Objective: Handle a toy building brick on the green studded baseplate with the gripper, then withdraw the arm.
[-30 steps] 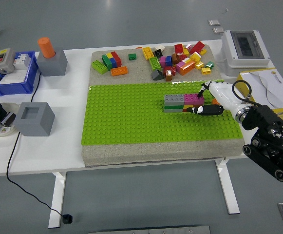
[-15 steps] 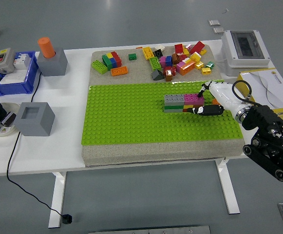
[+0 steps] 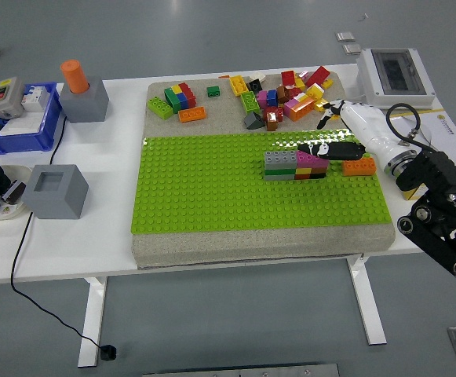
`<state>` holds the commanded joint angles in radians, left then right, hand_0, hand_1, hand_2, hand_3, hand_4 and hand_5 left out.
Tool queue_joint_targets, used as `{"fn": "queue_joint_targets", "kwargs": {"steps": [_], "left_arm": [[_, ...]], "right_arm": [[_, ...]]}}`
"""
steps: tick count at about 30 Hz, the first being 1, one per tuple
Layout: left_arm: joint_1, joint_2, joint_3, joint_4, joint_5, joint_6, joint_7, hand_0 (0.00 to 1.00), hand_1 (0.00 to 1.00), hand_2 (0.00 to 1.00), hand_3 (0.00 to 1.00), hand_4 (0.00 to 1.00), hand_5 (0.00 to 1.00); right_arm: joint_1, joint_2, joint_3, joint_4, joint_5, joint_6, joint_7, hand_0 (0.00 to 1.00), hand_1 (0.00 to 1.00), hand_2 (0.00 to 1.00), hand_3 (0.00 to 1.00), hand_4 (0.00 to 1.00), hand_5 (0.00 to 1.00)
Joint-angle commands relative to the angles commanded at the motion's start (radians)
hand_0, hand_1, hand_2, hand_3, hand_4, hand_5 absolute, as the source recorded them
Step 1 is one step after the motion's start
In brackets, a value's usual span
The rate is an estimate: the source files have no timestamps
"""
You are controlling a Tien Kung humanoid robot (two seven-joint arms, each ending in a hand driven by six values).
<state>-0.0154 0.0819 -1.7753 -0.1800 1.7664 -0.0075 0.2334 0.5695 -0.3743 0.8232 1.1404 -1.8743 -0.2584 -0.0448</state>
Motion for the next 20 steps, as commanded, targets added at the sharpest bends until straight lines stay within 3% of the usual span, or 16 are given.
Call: {"fn": "queue_joint_targets", "kwargs": {"steps": [1,6,7,12,13,20], "left_arm": [[0.0,0.0,0.004,0.0,-0.001,0.002,0.003,0.786,0.799,0.75,0.424,0.998,0.882],[-0.002,-0.001,0.02,0.0,0.005,0.007,0.019,0.786,0.799,0.75,0.424,0.998,0.882],[-0.003,-0.001,0.019,0.0,0.009,0.007,0.02,0.786,0.799,0.748,0.436,0.998,0.887],[-0.008,0.0,-0.001,0.0,0.056,-0.004,0.027,0.786,0.799,0.748,0.436,0.998,0.887],[-0.009,0.001,-0.003,0.0,0.062,-0.006,0.028,0.786,0.799,0.749,0.441,0.998,0.895],[-0.015,0.008,-0.015,0.0,0.089,-0.016,0.027,0.786,0.799,0.749,0.441,0.998,0.895]], "right_arm": [[-0.008,-0.003,0.012,-0.007,-0.011,-0.001,-0.006,0.818,0.799,0.84,0.655,0.957,0.52],[-0.056,-0.039,0.051,-0.052,-0.118,0.021,-0.07,0.818,0.799,0.84,0.655,0.957,0.52],[-0.063,-0.045,0.054,-0.054,-0.135,0.028,-0.08,0.764,0.77,0.81,0.723,0.802,0.267],[-0.078,-0.071,0.061,-0.047,-0.244,0.055,-0.137,0.764,0.77,0.81,0.723,0.802,0.267],[-0.077,-0.074,0.06,-0.045,-0.26,0.058,-0.145,0.724,0.736,0.787,0.752,0.725,0.164],[0.001,-0.095,-0.036,-0.084,-0.322,0.104,-0.198,0.724,0.736,0.787,0.752,0.725,0.164]]}}
